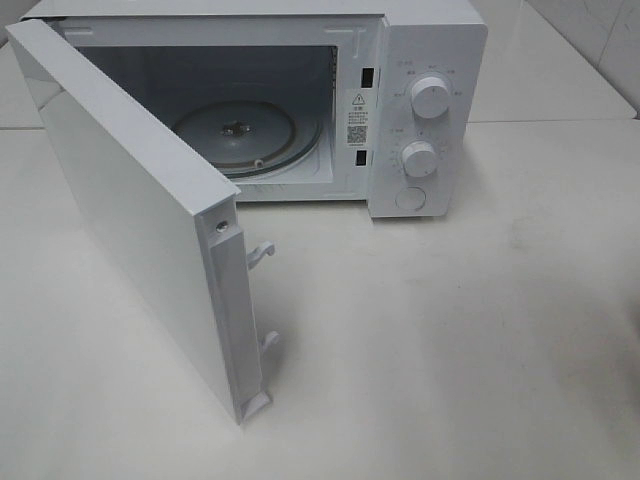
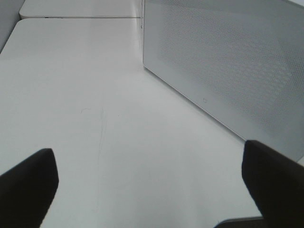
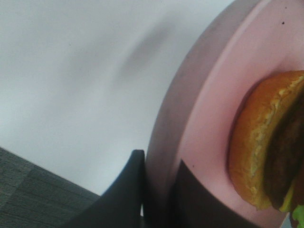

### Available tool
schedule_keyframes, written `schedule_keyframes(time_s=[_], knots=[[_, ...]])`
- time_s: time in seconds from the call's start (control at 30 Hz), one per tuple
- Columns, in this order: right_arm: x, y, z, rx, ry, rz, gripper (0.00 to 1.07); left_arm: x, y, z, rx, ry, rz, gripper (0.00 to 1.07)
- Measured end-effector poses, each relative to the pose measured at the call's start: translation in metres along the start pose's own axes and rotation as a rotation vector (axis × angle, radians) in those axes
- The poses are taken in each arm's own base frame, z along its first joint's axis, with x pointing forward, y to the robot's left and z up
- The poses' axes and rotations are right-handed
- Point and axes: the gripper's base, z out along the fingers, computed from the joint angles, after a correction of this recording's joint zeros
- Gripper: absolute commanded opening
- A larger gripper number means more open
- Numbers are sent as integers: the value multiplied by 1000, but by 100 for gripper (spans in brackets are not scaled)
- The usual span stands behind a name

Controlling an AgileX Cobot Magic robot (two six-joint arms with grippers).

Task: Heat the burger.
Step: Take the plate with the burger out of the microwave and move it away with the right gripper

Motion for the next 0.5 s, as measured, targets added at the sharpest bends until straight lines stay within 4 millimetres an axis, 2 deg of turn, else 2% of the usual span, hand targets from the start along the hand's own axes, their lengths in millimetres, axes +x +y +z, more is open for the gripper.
schedule_keyframes(time_s=[0.13,0.2,0.33,0.37,0.47,0.5], knots=[[-7,2,5,6,35,81,1,0,0,0,0,0,0,99],[-23,2,10,13,72,218,2,0,0,0,0,0,0,99],[-34,2,15,24,96,311,2,0,0,0,0,0,0,99],[-43,4,20,30,122,380,3,0,0,0,0,0,0,99],[-47,5,22,35,131,414,3,0,0,0,0,0,0,99],[-54,8,28,44,163,454,4,0,0,0,0,0,0,99]])
